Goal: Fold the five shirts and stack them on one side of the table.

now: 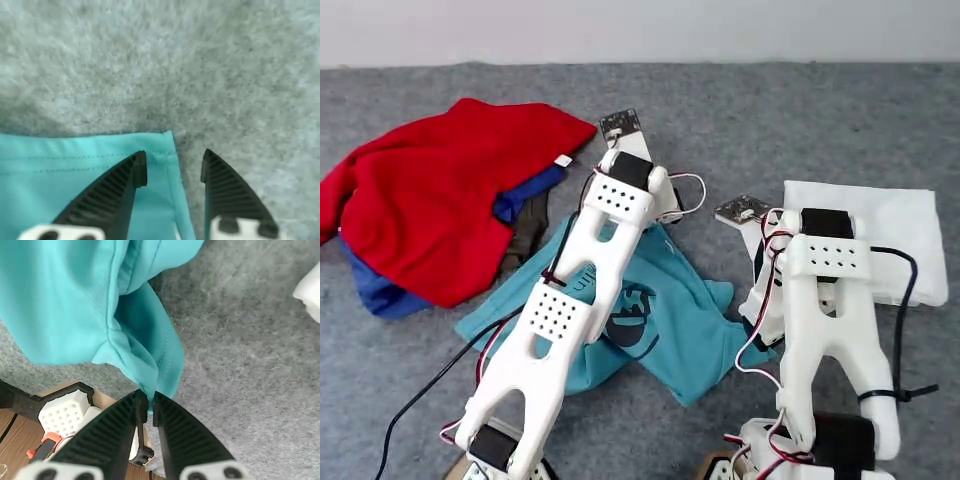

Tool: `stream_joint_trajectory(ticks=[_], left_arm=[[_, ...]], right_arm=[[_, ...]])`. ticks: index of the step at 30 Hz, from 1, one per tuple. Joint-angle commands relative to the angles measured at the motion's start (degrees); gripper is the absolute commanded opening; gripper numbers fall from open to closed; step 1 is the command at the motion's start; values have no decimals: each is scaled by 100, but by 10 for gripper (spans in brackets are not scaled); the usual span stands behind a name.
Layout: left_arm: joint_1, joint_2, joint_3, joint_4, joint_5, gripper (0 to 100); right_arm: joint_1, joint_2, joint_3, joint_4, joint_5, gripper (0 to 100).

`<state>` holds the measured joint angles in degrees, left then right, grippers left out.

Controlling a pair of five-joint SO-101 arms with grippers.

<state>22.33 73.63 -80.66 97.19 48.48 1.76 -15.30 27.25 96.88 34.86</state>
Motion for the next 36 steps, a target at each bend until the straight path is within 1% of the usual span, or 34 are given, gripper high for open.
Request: stream_joint_trajectory(ticks=[1,5,9,14,16,19,21,22,24,26,28,31,34,36], left_arm=[[-53,-97,-48,9,62,160],[-79,-141,180,62,53,98],[-158,-123,180,62,44,60],[-158,-123,154,53,-220,15],[-202,-149,136,70,-360,12],[-466,-158,-4,79,-484,11],[-668,-158,-321,211,-1108,11],[-756,-167,-593,325,-1284,11],[-1011,-255,-1033,360,-1363,11],[-1292,-536,-1385,352,-1371,11],[-1547,-941,-1543,352,-1380,11],[-1873,-1741,-1402,352,-1398,11],[-2198,-2646,-1121,352,-1662,11],[-2426,-3226,-840,352,-1802,11]], right_arm=[[31,-224,-35,-57,0,15],[31,-233,-44,-22,0,15],[40,-277,-44,-4,0,14],[40,-277,-53,-4,0,13],[40,-277,-62,-4,0,13],[40,-286,-79,4,0,13],[-4,-286,-158,259,0,13],[-22,-286,-273,356,0,15],[-13,-286,-607,479,-9,16],[75,-286,-1064,479,-325,28],[57,-242,-1530,470,-800,91],[48,-233,-2048,462,-1301,236],[-207,-215,-2365,462,-1433,362],[-576,-215,-2435,462,-1459,402]])
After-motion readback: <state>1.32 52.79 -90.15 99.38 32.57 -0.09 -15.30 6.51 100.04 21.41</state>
